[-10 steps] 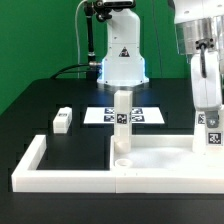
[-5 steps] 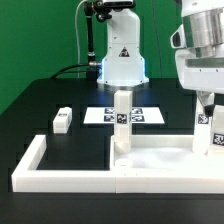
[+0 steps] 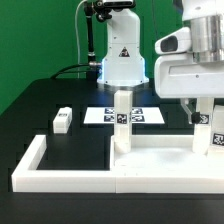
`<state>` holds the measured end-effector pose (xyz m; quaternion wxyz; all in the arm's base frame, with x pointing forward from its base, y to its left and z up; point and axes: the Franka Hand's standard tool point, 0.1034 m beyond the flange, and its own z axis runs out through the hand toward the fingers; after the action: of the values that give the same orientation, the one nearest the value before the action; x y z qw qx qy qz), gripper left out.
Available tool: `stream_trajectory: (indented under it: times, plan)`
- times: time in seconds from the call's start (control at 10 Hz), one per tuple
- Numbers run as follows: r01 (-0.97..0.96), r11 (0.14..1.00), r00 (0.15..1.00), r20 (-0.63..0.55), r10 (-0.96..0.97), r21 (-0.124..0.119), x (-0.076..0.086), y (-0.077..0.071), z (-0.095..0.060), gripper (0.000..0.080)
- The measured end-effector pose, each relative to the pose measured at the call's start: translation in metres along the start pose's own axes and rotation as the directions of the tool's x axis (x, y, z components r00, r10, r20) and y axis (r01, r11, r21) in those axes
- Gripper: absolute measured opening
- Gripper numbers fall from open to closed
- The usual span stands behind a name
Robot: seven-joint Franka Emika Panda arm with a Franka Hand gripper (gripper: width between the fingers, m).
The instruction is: Assemble desk
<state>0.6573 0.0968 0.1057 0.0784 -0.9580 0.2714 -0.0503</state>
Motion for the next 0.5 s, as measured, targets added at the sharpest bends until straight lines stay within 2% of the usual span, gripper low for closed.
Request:
stream_trajectory:
  times: [0.3,0.5]
  plan:
    - [-0.067,0.998,0.998,-0.003,0.067,0.0,0.0006,0.0006,0.0002,0.0634]
    - [-0.173,0.985,0.985,-0.004,0.173,-0.004,0.0012,0.0032,0.0004,0.0304]
